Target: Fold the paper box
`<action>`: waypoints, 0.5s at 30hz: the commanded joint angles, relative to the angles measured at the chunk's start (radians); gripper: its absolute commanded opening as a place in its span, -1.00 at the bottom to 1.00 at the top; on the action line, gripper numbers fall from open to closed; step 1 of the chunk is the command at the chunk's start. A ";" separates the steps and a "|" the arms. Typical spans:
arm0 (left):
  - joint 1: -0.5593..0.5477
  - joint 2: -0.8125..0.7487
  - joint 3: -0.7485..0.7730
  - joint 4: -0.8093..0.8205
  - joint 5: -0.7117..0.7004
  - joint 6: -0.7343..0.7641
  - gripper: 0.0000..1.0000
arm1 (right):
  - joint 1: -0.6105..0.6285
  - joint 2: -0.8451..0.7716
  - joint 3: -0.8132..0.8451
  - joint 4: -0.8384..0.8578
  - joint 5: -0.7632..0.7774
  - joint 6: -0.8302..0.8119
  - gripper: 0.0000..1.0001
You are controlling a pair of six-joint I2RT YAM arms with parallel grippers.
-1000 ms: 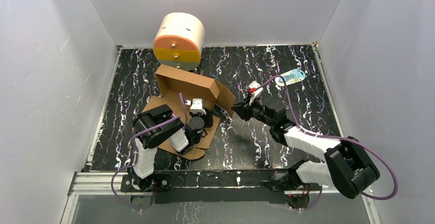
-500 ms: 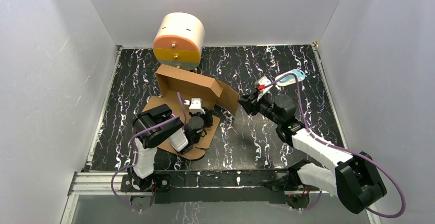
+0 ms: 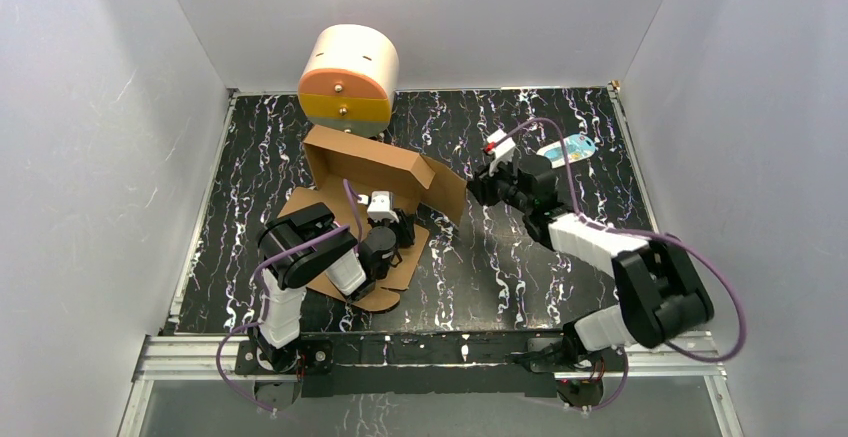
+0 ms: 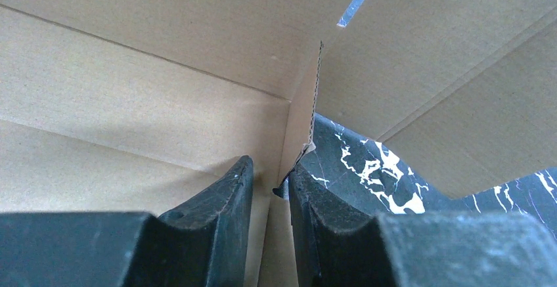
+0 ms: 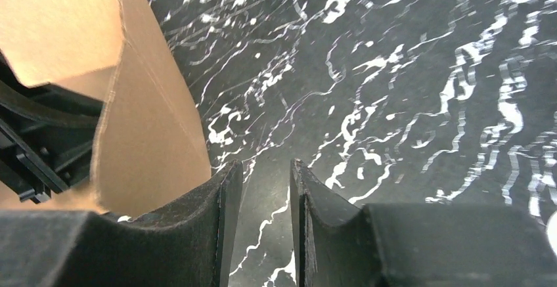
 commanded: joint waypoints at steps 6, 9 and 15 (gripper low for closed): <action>0.015 0.020 -0.009 -0.060 0.041 -0.024 -0.51 | 0.003 0.156 0.111 0.104 -0.369 0.025 -0.18; 0.015 0.020 -0.007 -0.062 0.050 -0.020 -0.52 | 0.008 0.182 0.109 0.150 -0.420 0.060 -0.17; 0.015 0.016 -0.003 -0.063 0.067 -0.010 -0.52 | 0.034 0.233 0.105 0.233 -0.479 0.131 -0.16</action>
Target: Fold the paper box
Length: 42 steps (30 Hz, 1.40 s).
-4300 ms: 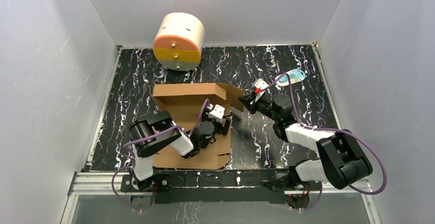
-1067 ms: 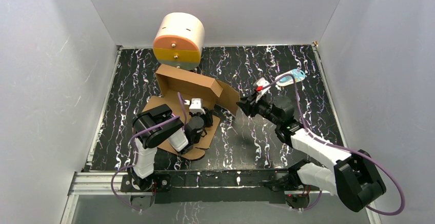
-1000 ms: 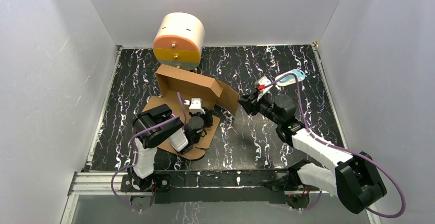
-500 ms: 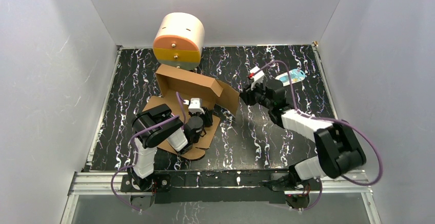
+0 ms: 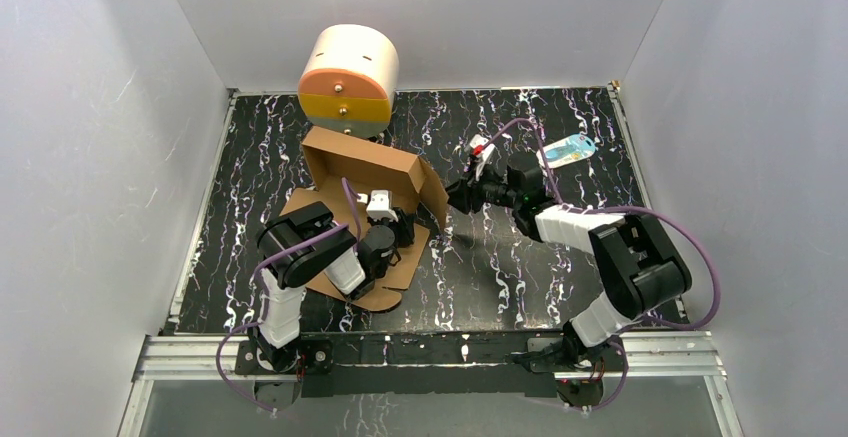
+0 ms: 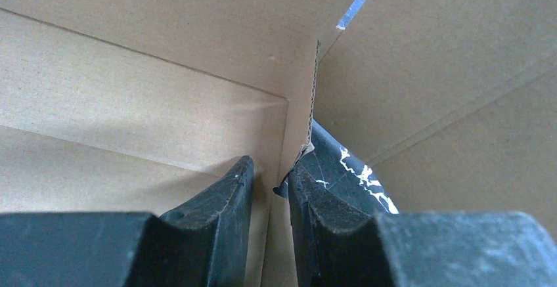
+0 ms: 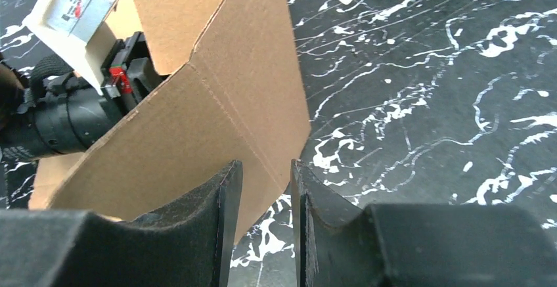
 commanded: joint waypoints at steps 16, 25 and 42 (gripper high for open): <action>0.005 -0.074 -0.021 -0.068 0.103 0.033 -0.45 | 0.077 0.143 0.017 0.319 -0.030 0.155 -0.08; 0.004 -0.173 -0.055 -0.091 0.097 0.061 -0.36 | 0.080 0.159 0.008 0.331 -0.022 0.137 -0.08; 0.106 -0.463 -0.051 -0.592 0.029 -0.084 -0.29 | 0.084 0.180 0.011 0.332 -0.022 0.110 -0.04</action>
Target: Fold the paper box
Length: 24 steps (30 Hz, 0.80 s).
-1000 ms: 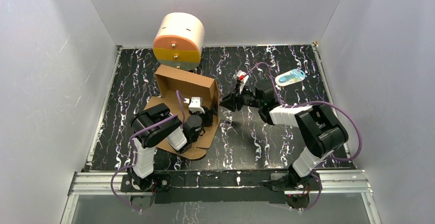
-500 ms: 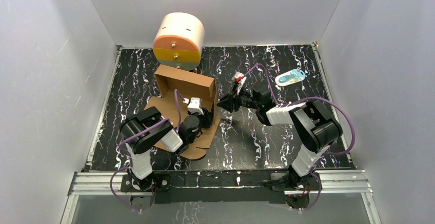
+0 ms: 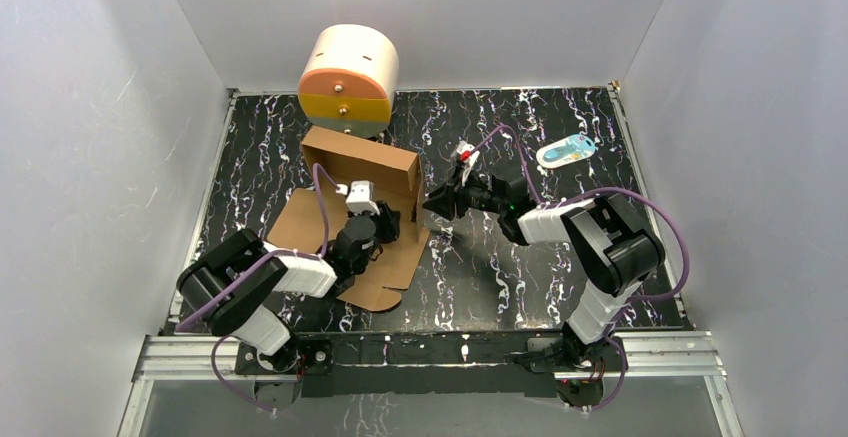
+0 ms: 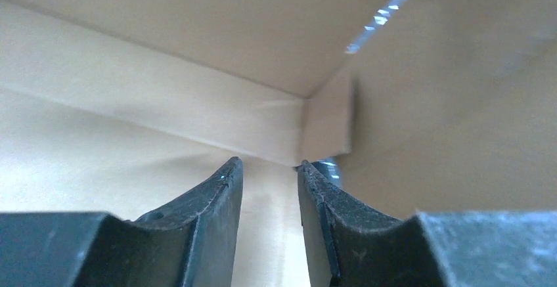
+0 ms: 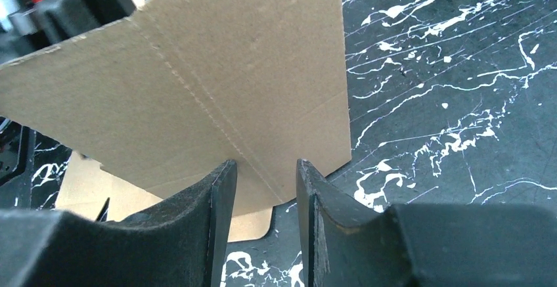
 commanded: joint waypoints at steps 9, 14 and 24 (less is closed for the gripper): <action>0.122 0.043 0.102 -0.405 0.044 -0.154 -0.31 | 0.026 0.002 0.004 0.080 0.070 -0.037 0.14; 0.122 0.048 0.087 -0.409 0.088 -0.188 -0.32 | 0.037 0.016 0.009 0.111 0.120 -0.034 0.24; 0.113 0.094 0.075 -0.389 0.204 -0.266 -0.41 | 0.051 0.036 0.023 0.169 0.170 -0.030 0.34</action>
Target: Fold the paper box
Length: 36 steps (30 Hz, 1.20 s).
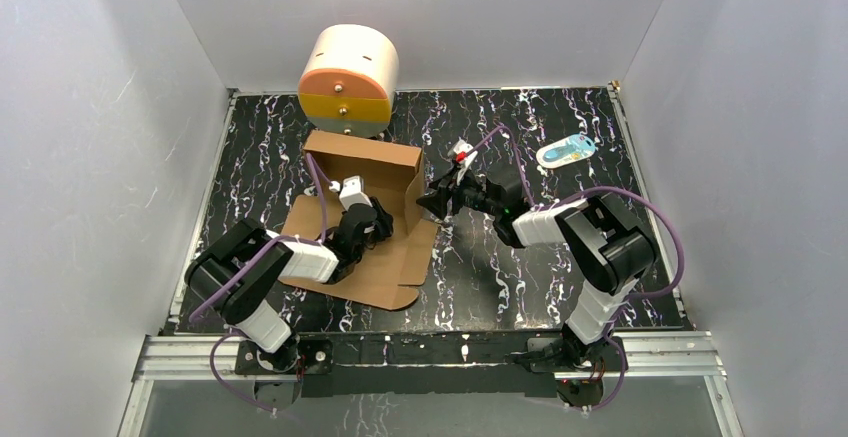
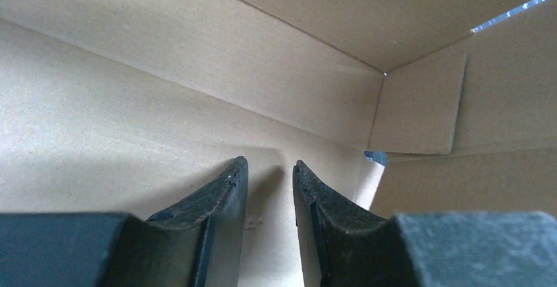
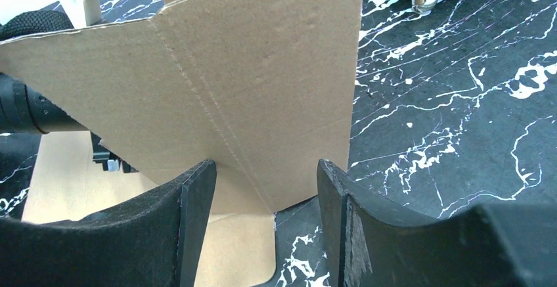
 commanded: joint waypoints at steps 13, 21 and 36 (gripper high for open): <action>-0.116 0.089 0.008 -0.057 0.119 -0.094 -0.44 | 0.007 0.059 0.011 0.187 0.123 -0.017 0.30; -0.127 0.093 0.013 -0.055 0.120 -0.077 -0.44 | 0.006 0.118 0.012 0.230 0.106 -0.043 -0.03; -0.177 -0.144 0.028 -0.216 0.164 0.073 -0.25 | 0.003 0.164 0.050 0.231 0.055 -0.094 -0.08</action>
